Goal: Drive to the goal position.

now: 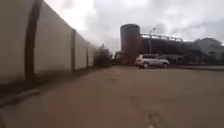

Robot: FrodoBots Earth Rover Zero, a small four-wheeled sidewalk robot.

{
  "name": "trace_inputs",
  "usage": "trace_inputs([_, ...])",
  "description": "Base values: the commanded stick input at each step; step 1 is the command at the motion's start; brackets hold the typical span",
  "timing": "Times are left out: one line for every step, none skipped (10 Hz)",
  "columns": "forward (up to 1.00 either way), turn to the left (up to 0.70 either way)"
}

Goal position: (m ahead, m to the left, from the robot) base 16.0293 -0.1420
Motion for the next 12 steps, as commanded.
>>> trace_inputs([0.85, 0.01])
trace_inputs([0.85, 0.01])
trace_inputs([0.85, 0.01])
trace_inputs([0.85, 0.01])
trace_inputs([0.85, 0.01])
trace_inputs([0.85, 0.01])
trace_inputs([0.85, 0.01])
trace_inputs([0.85, 0.01])
trace_inputs([0.85, 0.01])
trace_inputs([0.85, 0.04])
trace_inputs([0.85, 0.04])
trace_inputs([0.85, 0.04])
